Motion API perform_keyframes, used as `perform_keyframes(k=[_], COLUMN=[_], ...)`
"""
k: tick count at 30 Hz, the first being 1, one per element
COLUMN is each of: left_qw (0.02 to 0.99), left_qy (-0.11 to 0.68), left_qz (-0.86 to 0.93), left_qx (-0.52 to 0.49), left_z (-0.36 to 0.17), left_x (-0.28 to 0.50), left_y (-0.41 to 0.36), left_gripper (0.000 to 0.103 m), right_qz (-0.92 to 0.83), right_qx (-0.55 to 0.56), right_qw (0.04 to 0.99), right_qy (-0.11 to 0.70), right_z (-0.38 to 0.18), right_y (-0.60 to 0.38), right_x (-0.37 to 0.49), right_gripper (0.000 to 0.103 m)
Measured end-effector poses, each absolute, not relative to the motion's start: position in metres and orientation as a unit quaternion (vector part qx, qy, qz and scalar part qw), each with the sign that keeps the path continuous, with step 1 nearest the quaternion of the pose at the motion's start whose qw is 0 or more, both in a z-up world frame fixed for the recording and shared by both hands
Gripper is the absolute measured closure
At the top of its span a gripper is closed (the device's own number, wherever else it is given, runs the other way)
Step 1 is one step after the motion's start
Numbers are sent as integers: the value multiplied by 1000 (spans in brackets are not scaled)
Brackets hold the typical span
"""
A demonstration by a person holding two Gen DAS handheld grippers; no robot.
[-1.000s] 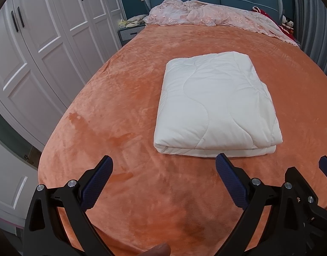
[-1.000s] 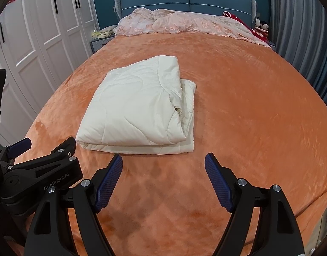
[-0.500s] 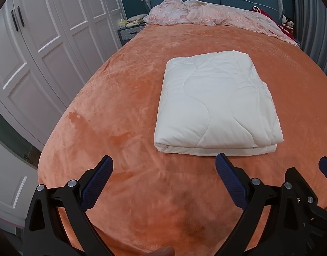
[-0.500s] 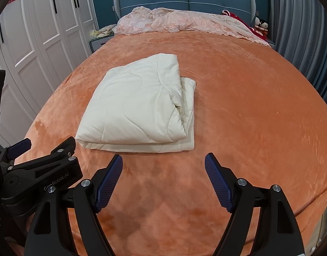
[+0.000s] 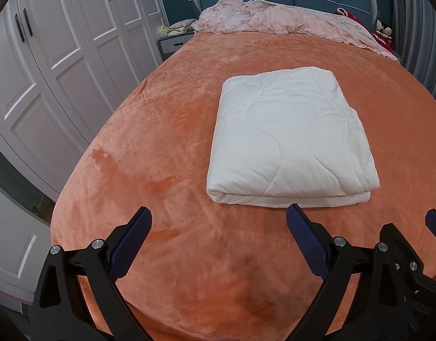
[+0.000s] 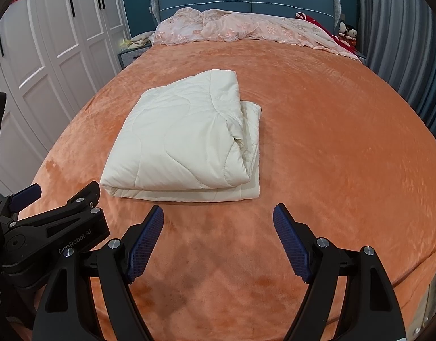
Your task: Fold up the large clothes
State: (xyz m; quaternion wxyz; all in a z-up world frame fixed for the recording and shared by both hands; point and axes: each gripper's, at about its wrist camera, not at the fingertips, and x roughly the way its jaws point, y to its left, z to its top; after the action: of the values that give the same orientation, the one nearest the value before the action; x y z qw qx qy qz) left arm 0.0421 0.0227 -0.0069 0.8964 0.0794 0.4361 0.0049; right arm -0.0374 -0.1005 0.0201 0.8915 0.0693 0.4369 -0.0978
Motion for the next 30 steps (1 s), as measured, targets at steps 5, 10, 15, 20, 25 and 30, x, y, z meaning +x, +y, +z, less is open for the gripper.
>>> perform_keyframes(k=[5, 10, 15, 20, 25, 30], left_qw=[897, 898, 898, 898, 898, 896], left_qy=[436, 433, 433, 434, 433, 438], left_qz=[7, 9, 9, 10, 10, 7], left_qx=[75, 75, 76, 76, 77, 76], left_z=[-8, -10, -10, -11, -11, -11], left_x=[44, 44, 43, 43, 43, 44], left_y=[27, 27, 26, 26, 26, 26], left_gripper=[13, 13, 14, 14, 15, 15], right_qz=[-98, -99, -100, -100, -100, -100], right_qx=[67, 66, 64, 65, 65, 64], right_qw=[891, 891, 890, 890, 890, 890], right_qy=[437, 438, 440, 440, 440, 440], right_z=[20, 21, 21, 21, 21, 21], right_y=[-96, -93, -91, -91, -92, -92], right_x=[-37, -36, -36, -36, -36, -36], right_gripper=[26, 26, 26, 26, 26, 26])
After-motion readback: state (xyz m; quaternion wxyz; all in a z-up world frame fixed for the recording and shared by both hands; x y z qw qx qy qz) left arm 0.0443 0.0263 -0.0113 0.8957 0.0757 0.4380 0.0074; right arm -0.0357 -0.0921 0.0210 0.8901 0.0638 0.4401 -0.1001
